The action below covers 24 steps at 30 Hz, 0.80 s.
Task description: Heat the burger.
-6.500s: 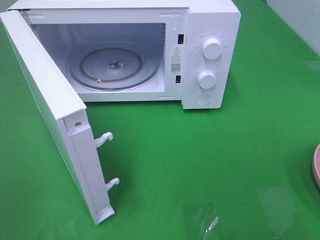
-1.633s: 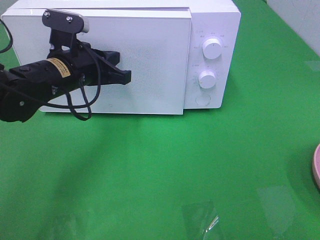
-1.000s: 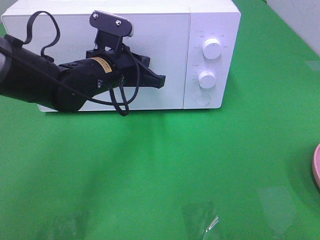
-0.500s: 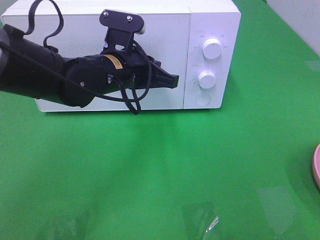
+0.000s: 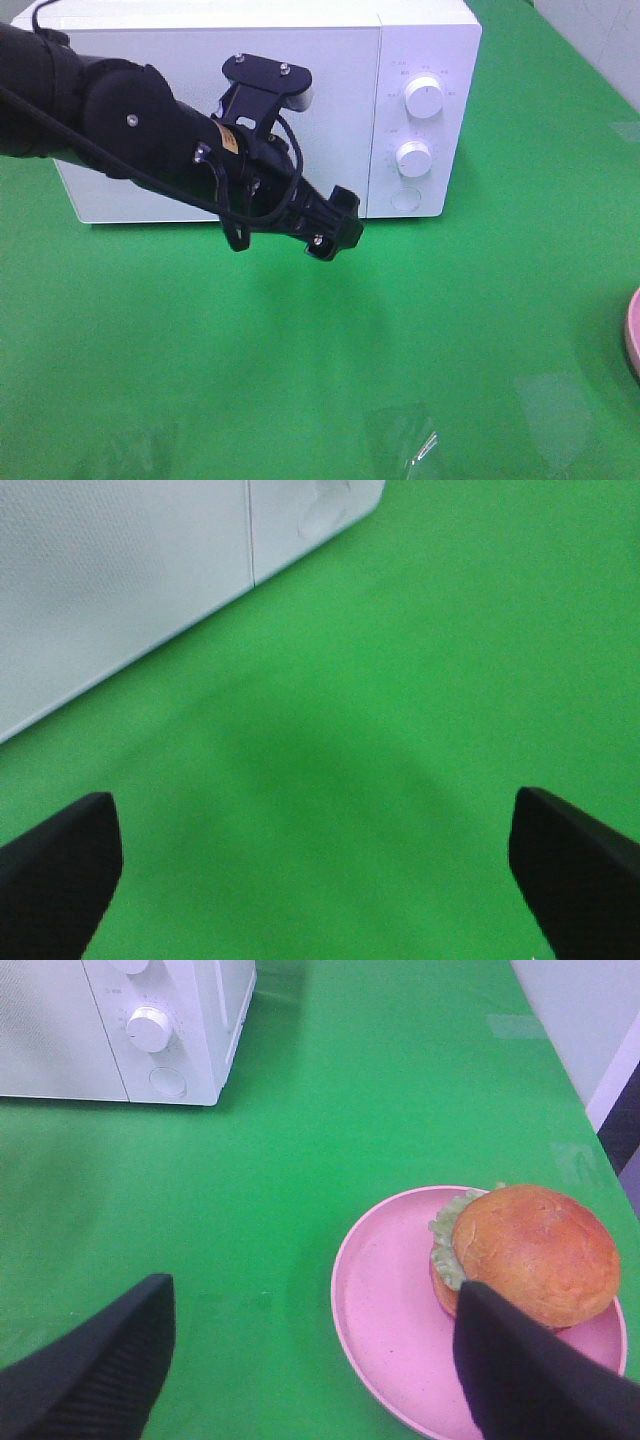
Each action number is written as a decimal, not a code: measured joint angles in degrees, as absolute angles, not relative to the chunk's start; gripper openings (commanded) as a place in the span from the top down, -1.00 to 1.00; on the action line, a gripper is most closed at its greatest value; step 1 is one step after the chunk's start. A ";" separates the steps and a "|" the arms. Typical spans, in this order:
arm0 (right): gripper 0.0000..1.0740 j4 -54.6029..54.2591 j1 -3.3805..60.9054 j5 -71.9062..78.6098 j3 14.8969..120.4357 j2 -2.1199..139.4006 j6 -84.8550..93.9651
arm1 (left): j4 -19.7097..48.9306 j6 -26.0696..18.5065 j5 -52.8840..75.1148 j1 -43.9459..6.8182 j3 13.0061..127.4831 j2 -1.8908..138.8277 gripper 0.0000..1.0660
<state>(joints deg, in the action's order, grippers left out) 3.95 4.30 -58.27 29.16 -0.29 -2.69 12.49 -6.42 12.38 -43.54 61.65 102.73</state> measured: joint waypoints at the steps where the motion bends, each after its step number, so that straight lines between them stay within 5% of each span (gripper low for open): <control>1: -0.41 3.95 4.30 -58.27 29.16 -0.29 -2.69 | 12.43 -6.42 18.39 -43.54 61.65 101.36 -0.84; 13: -0.41 3.95 4.30 -58.27 29.16 -0.29 -2.69 | 9.51 -5.21 39.59 -41.02 61.65 93.28 -0.84; 24: -0.41 3.95 4.30 -58.27 29.16 -0.29 -2.69 | 9.22 -4.93 53.00 -19.94 61.65 85.66 -0.83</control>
<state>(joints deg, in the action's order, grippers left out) 3.95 4.30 -58.27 29.16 -0.29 -2.69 9.22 -4.93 53.00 -19.94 61.65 85.66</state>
